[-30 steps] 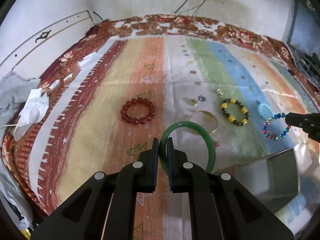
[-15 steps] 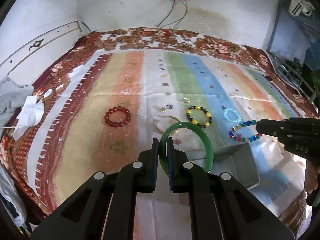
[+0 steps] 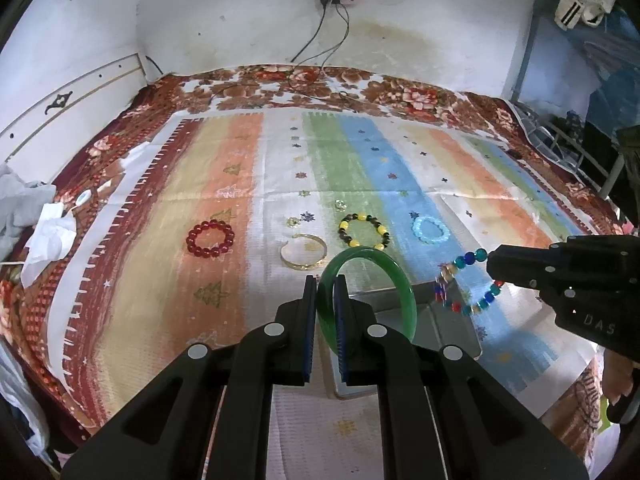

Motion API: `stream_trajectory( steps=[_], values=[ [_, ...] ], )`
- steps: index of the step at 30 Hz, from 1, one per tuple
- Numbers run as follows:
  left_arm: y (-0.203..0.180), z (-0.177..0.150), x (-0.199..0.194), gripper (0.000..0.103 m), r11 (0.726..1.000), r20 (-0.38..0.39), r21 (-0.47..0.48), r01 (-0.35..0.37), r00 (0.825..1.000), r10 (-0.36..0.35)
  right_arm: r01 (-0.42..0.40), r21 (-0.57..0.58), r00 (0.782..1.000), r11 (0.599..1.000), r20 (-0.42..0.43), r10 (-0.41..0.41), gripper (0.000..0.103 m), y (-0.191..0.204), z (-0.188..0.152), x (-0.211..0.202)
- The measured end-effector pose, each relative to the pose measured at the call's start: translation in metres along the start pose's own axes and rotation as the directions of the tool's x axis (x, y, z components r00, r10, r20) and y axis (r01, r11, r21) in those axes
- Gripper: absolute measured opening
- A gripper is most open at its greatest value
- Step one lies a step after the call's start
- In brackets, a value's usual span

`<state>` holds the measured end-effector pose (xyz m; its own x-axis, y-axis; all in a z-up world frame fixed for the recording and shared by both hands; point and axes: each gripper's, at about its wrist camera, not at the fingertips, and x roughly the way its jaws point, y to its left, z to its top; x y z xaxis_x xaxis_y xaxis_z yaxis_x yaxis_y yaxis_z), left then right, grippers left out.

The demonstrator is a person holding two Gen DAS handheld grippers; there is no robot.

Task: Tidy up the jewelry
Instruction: 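Carry the green bangle in the left tool and the multicoloured bracelet in the right tool over the silver tin, then open the left tool over the tin while the right tool releases its bracelet inside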

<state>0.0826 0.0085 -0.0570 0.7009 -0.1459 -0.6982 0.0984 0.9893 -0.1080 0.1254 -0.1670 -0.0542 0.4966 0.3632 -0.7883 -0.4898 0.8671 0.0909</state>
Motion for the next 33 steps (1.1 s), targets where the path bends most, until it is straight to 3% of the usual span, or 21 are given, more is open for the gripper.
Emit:
stream_trajectory(
  steps=[27,31,33],
  values=[
    [-0.032,-0.015,0.038,0.01,0.997,-0.101,0.05,0.059,0.993,-0.054,-0.034,0.032,0.997,0.999,-0.068,0.037,0.012,-0.007,-0.015,0.024],
    [-0.034,-0.015,0.039,0.012,0.997,-0.11,0.054,0.063,0.992,-0.056,-0.043,0.042,0.997,0.998,-0.067,0.046,0.029,-0.01,-0.014,0.024],
    [-0.031,-0.014,0.038,0.012,0.997,-0.107,0.048,0.057,0.993,-0.052,-0.045,0.044,0.997,0.998,-0.066,0.048,0.031,-0.011,-0.014,0.023]
  ],
)
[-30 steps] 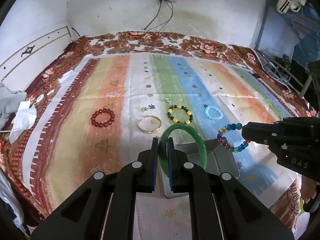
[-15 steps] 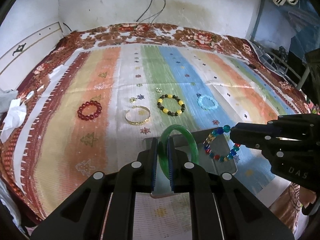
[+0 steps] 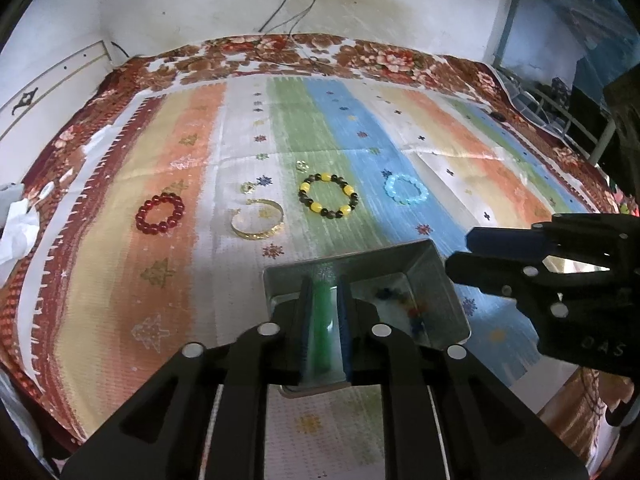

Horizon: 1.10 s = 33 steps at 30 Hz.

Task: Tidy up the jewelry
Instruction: 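Open the left tool over the tin while the right tool releases its bracelet inside, then move the left tool to the red beaded bracelet while the right tool approaches the yellow-black bracelet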

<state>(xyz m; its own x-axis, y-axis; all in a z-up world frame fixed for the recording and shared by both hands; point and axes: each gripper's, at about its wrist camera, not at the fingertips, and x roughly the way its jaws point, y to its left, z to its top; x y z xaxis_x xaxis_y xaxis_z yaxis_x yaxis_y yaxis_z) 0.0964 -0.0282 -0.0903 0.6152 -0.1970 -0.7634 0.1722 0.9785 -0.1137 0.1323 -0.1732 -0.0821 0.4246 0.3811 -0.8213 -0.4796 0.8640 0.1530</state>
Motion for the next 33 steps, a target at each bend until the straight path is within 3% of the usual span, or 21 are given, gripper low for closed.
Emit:
stream_trajectory(
  steps=[8,10,20,30,33],
  values=[
    [0.014,0.004,-0.007,0.014,1.0,0.016,-0.021,-0.02,1.0,0.02,0.007,0.004,1.0,1.0,0.005,-0.007,0.032,-0.004,0.0,-0.001],
    [0.022,0.007,-0.008,0.017,0.999,0.023,-0.033,-0.035,0.999,0.035,0.01,0.005,1.0,1.0,0.007,-0.01,0.032,-0.006,0.002,-0.001],
    [0.065,0.015,-0.002,0.018,0.99,0.013,-0.105,-0.096,0.995,0.098,0.032,0.03,0.999,0.999,0.019,-0.033,0.032,-0.027,0.021,0.006],
    [0.093,0.023,0.02,0.018,0.983,-0.027,-0.134,-0.126,0.992,0.124,0.028,0.034,0.999,0.999,-0.022,-0.027,0.032,-0.04,0.043,0.041],
    [0.101,0.026,0.028,0.025,0.982,-0.042,-0.128,-0.139,0.99,0.134,0.024,0.026,0.999,0.999,-0.035,-0.023,0.032,-0.042,0.05,0.053]
  ],
)
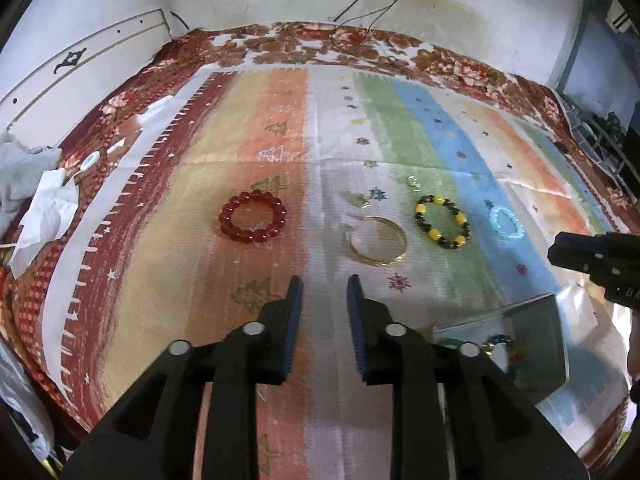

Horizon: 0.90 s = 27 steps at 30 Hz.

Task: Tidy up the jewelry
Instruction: 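Move the left tool to the red beaded bracelet while the right tool approaches the yellow-black bracelet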

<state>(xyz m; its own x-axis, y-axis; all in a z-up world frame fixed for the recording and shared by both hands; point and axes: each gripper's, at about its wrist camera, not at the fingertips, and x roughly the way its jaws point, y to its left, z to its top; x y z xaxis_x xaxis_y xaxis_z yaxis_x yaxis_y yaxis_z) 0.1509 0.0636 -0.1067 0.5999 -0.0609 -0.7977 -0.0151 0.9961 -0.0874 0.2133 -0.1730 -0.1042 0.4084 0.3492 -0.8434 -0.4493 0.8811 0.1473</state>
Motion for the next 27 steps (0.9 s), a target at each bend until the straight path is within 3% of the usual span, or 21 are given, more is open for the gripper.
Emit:
stream_trajectory(
  steps=[12,27],
  values=[
    [0.041,0.017,0.043,0.025,0.993,-0.027,-0.095,-0.073,0.997,0.071,-0.005,0.001,0.999,1.0,-0.041,0.005,0.032,-0.012,0.028,0.046],
    [0.065,0.03,0.083,0.025,0.992,-0.075,-0.087,-0.092,0.994,0.085,0.012,-0.006,0.995,1.0,-0.102,-0.012,0.032,-0.026,0.043,0.095]
  ],
)
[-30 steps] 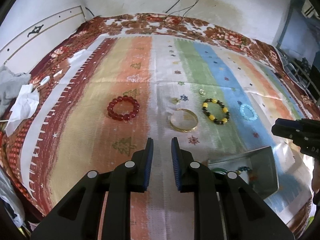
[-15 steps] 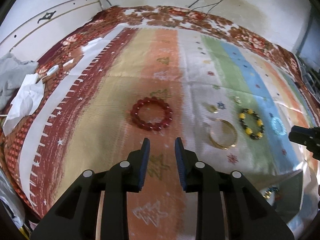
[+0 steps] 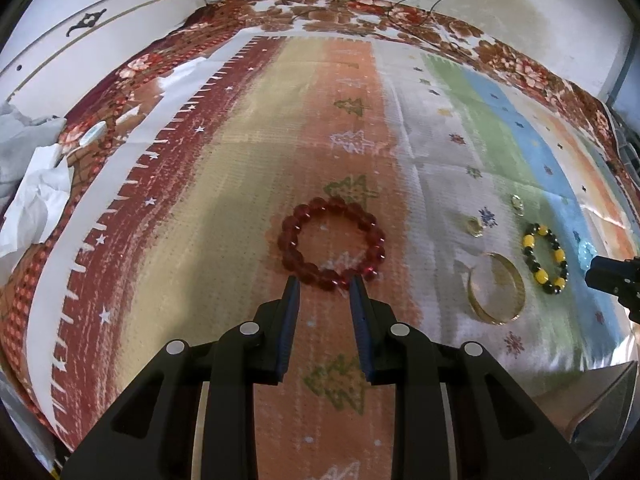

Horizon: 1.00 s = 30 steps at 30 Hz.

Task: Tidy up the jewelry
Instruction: 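Move the left tool to the red beaded bracelet while the right tool approaches the yellow-black bracelet, then close the left tool on the red bracelet while the right tool grips the yellow-black bracelet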

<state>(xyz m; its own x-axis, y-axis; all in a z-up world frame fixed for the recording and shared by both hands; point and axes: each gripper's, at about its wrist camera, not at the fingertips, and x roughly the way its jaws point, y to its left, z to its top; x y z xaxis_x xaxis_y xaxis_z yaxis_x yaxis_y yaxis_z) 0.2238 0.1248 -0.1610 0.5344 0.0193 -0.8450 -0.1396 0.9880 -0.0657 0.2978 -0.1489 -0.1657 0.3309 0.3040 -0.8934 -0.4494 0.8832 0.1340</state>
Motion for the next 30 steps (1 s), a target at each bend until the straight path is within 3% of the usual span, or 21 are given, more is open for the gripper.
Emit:
stream_trajectory(
  steps=[18,30],
  values=[
    [0.013,0.012,0.015,0.025,1.0,0.003,-0.019,-0.014,1.0,0.015,-0.015,0.0,0.999,1.0,-0.044,0.015,0.032,-0.008,0.016,0.031],
    [0.011,0.01,0.028,0.027,1.0,-0.011,-0.008,-0.018,1.0,0.017,0.023,0.022,0.998,0.999,-0.057,-0.022,0.033,-0.021,0.018,0.043]
  ],
)
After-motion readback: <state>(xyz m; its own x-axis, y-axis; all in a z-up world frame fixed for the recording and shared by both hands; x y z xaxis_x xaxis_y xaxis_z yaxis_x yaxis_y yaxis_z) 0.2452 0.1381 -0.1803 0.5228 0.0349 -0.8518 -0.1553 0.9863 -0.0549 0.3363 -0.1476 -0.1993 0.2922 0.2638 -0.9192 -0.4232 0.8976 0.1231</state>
